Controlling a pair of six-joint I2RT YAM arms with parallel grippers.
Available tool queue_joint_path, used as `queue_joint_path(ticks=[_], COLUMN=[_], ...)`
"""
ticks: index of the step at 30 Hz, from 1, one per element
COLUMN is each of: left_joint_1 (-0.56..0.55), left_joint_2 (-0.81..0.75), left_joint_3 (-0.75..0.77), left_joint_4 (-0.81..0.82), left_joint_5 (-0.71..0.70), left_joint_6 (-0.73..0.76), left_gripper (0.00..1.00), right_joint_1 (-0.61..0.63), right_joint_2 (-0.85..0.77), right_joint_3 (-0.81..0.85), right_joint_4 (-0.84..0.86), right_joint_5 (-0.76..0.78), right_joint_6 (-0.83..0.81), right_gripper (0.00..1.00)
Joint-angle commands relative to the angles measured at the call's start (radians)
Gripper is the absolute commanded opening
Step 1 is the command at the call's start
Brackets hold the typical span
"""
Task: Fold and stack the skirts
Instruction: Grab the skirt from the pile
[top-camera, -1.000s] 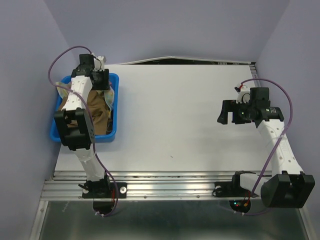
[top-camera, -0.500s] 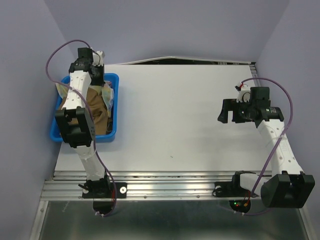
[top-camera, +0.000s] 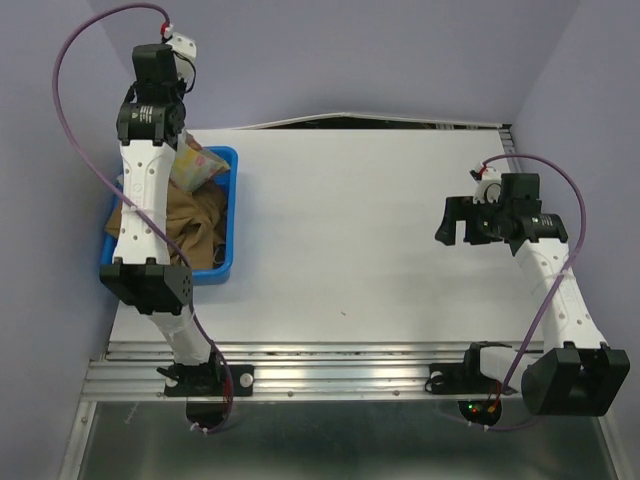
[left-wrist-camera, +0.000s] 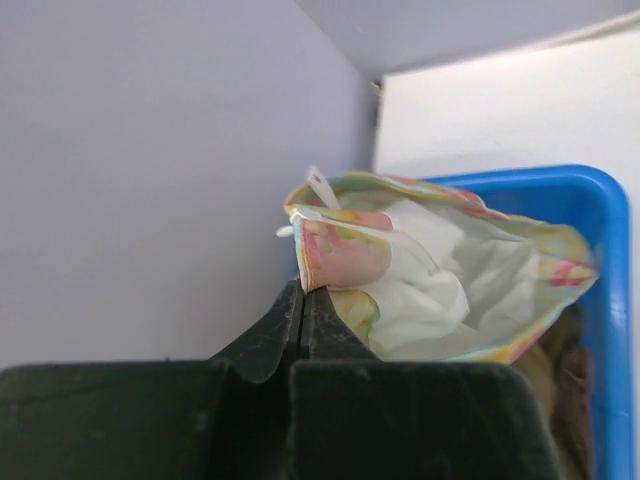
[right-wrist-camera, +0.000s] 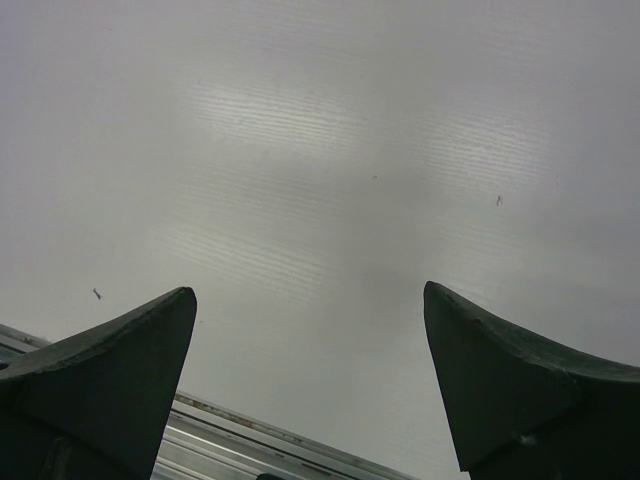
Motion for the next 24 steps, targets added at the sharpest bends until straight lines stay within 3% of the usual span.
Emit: queue_joint_path(ticks=[1,5,9,11,14,20,24], left_joint_1=[-0.078,-0.110,-0.179,-0.246,-0.350,-0.513,-0.545], left_joint_2=[-0.155,-0.182,-0.198,-0.235,-0.303,-0.337,-0.323], left_joint_3=[-0.078,-0.010,0.150,0.155,0.081,-0.014,-0.124], left_joint_4=[0.251,0.360,0.342,0.359,0.418,0.439,0.393], left_joint_5=[-0.277,-0.303,-0.147,-0.084,0.120,0.324,0.444], left_joint_6=[0.261,0.288,0.171,0.115,0.031,-0.104,-0.178], left_gripper=[0.00,0.00,0.00,0.00,0.00,0.00,0.00], right_joint_1=[-0.008,-0.008,-0.008,-0.008,-0.008,-0.008,-0.008], right_joint_2=[-0.006,-0.003,0.000,0.003,0.012,0.017,0.014], right_joint_3=[0.028,0.040,0.053,0.062,0.079,0.123,0.145], right_joint_4=[0.053,0.054,0.062,0.065,0.067,0.070,0.060], right_joint_5=[-0.020,-0.035,-0.058,-0.067,-0.086,-0.084,-0.066], right_joint_6=[-0.017,-0.016,-0.007,-0.002,0.009,0.007,-0.011], right_gripper=[1.00,1.00,1.00,1.00,1.00,1.00,1.00])
